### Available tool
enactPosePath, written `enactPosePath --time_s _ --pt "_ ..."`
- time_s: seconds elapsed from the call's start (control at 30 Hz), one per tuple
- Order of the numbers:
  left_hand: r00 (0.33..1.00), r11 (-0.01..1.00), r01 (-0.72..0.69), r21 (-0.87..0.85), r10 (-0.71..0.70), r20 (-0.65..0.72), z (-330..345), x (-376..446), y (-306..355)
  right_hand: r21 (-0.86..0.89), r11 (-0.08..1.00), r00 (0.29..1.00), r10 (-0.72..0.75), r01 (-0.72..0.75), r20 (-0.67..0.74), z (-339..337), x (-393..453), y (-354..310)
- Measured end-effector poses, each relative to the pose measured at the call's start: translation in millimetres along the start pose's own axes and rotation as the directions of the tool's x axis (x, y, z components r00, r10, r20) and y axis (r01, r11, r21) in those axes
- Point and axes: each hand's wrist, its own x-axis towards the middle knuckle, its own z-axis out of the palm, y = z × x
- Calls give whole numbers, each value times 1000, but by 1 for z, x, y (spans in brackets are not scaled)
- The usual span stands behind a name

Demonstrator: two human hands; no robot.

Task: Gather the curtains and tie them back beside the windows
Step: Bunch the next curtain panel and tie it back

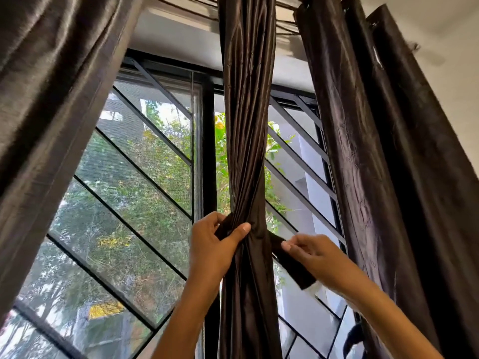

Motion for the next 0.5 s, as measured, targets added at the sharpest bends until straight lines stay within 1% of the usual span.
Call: enactPosePath --time_s 0.03,0.07,0.1,0.17,0.2,0.27,0.33,0.43,0.5 --pt "999 998 -36 57 37 -22 1 0 -1 4 1000 998 -15 15 -58 -3 1 -5" --pt "996 991 -76 113 82 -46 4 -1 -2 92 995 994 -20 31 -111 -6 3 -11" --pt "989 977 -122 172 135 -65 6 -2 -1 224 974 990 5 26 -138 -8 5 -19" --pt "964 929 -216 302 251 -85 12 -5 3 436 900 992 42 15 -121 -8 10 -36" --pt "950 901 -257 350 302 -80 14 -7 4 463 886 994 18 34 -108 -6 14 -41" --pt "928 844 -321 429 372 -38 14 -7 6 449 891 996 -30 62 -79 0 21 -47" --pt "930 813 -331 478 367 21 9 -6 10 451 890 997 -39 63 -63 4 23 -51" --pt "965 861 -262 436 246 93 -2 -3 23 504 861 997 -34 61 -62 11 21 -51" --pt "979 887 -201 416 174 102 -10 3 30 427 895 991 -103 128 -83 20 17 -47"
